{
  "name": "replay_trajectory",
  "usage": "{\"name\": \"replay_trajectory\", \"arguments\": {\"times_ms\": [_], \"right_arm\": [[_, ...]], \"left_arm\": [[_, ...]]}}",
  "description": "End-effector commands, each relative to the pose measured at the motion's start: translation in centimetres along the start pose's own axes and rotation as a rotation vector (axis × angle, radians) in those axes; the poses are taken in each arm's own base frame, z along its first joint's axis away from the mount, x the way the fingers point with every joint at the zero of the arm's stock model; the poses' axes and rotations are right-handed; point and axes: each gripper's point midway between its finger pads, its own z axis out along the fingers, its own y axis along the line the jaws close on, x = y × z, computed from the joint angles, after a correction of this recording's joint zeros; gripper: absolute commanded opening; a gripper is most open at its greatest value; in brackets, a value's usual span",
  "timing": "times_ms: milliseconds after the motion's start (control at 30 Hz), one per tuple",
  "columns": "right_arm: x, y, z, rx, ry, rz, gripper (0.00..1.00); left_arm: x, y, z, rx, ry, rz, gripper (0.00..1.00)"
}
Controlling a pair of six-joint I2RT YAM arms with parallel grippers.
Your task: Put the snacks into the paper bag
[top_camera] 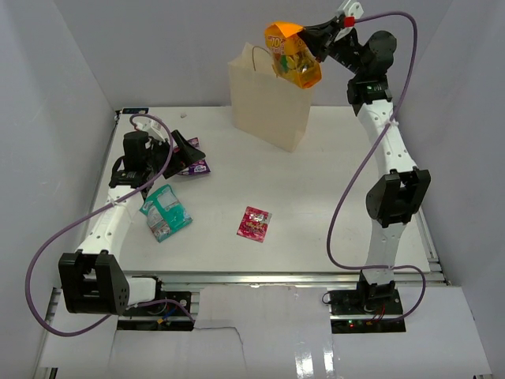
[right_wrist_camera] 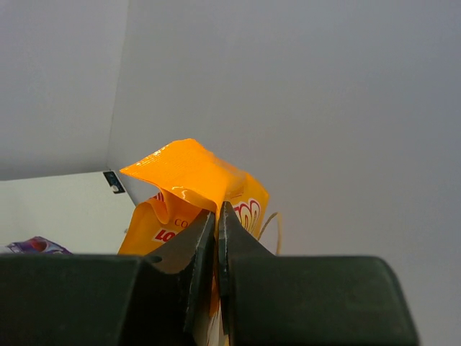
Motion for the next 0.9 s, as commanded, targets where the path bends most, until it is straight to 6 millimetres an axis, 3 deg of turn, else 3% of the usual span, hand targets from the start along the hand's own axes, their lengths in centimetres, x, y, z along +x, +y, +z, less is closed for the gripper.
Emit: {"name": "replay_trajectory", "arguments": {"times_ms": [0,233,567,867], "right_arm": [[-13.0,0.9,-0.9,0.012,-0.239,-0.195,0.08],[-14.8,0.7,-1.0,0.030,-0.274,-0.239,0.08],[-9.5,-1.2,0.6,0.076,-0.227,-0.294,0.08],[-6.0,-0.7,2.2,0.060,-0.207,-0.300,0.08]], "left_arm": [[-0.2,-0.7,-0.7,0.022,-0.012,0.021,0.98],[-0.2,-0.7,-0.5,0.023,-0.010,0.022,0.98],[-0.3,-0.9,-0.4,0.032,-0.008,0.024,0.98],[0.0,-0.6,-0.4,0.022,0.001,0.015,0.98]]}}
